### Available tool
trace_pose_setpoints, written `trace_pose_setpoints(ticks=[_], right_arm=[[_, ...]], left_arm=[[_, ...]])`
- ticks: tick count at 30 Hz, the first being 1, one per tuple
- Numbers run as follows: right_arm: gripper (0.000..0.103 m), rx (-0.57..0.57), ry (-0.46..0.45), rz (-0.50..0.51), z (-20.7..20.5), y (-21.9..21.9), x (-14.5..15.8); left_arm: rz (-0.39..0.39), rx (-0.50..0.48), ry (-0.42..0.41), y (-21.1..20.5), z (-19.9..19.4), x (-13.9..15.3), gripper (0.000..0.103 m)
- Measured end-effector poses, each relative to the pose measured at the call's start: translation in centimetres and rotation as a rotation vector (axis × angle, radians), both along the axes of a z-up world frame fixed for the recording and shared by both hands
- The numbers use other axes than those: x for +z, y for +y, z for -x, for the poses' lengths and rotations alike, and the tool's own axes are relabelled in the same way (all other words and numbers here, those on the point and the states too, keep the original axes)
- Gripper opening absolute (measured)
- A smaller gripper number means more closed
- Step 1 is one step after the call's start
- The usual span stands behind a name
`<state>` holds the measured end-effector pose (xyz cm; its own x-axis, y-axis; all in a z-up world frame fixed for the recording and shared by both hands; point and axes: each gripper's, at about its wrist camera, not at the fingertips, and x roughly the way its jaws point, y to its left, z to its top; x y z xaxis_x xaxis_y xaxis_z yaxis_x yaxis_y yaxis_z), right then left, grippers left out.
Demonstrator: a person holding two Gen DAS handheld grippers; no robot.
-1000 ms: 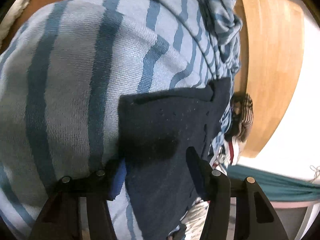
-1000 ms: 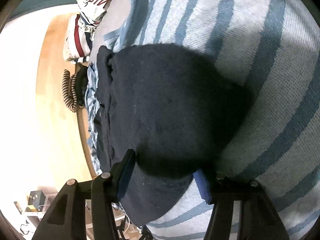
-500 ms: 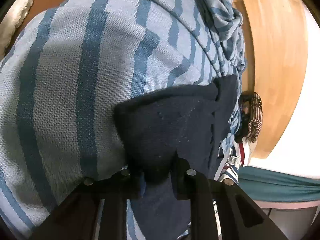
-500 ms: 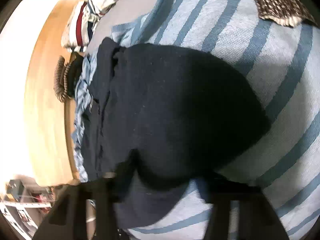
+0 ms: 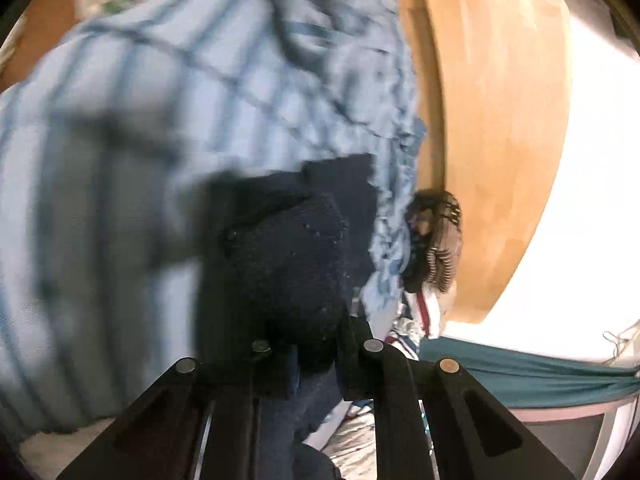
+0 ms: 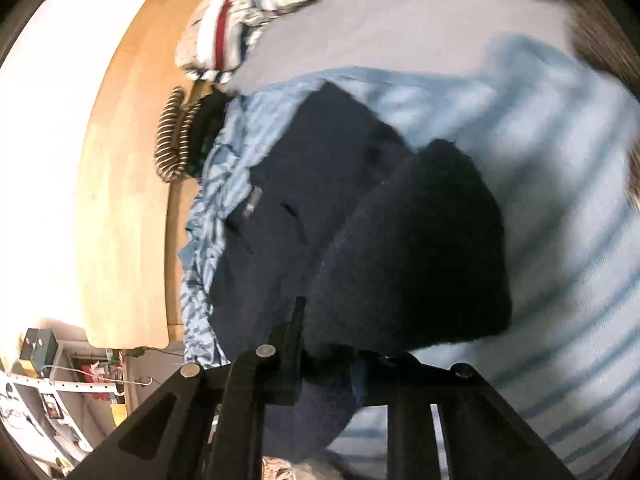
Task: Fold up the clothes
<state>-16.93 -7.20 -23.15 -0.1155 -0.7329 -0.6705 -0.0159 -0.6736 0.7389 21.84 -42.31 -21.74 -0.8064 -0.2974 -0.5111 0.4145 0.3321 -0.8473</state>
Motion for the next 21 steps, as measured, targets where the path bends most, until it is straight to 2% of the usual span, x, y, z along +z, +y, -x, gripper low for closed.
trace_pose_setpoints(ticks=[2,5,9,11,13,14,15,16,17,18,19,20,21], right_arm=[[0.020,0.023,0.021,-0.015,2.1,-2.0,1.5],[0.020,0.026,-0.017,-0.019,5.7,-4.9,1.7],[0.019,-0.007,-0.074,-0.078,11.2,-9.0,-1.2],[0.019,-0.029,-0.099,-0.111,13.6,-10.6,-2.8],[0.019,-0.058,-0.128,-0.131,15.4,-11.8,-4.3],[0.020,-0.087,-0.159,-0.111,16.5,-12.5,-5.5],[0.028,-0.109,-0.182,-0.068,17.1,-12.8,-6.4],[0.046,-0.131,-0.204,-0.022,17.7,-13.0,-7.2],[0.052,-0.188,-0.223,0.073,18.0,-12.9,-7.7],[0.056,-0.238,-0.213,0.150,17.9,-12.6,-7.5],[0.063,-0.239,-0.166,0.173,17.4,-12.6,-6.6],[0.067,-0.235,-0.114,0.189,17.0,-12.6,-5.5],[0.070,-0.183,-0.029,0.163,16.1,-13.2,-4.1]], left_arm=[[0.028,-0.034,0.008,-2.6,2.7,1.2,0.013],[0.064,-0.102,-0.024,-6.9,7.3,2.5,0.013],[0.103,-0.214,-0.104,-13.2,14.8,2.1,0.013],[0.104,-0.265,-0.168,-15.6,18.1,1.0,0.013],[0.070,-0.285,-0.216,-17.3,20.4,-0.6,0.013],[0.042,-0.289,-0.217,-17.9,21.2,-1.6,0.014],[0.012,-0.293,-0.207,-18.5,21.8,-2.7,0.017],[-0.004,-0.294,-0.173,-19.0,22.0,-3.4,0.031],[0.007,-0.289,-0.109,-19.2,21.7,-3.6,0.048],[0.041,-0.282,-0.048,-19.3,21.0,-3.3,0.058],[0.097,-0.276,0.005,-19.2,20.2,-2.5,0.071],[0.175,-0.282,0.053,-19.1,19.1,-1.5,0.073],[0.249,-0.316,0.073,-18.7,18.5,-0.5,0.073]])
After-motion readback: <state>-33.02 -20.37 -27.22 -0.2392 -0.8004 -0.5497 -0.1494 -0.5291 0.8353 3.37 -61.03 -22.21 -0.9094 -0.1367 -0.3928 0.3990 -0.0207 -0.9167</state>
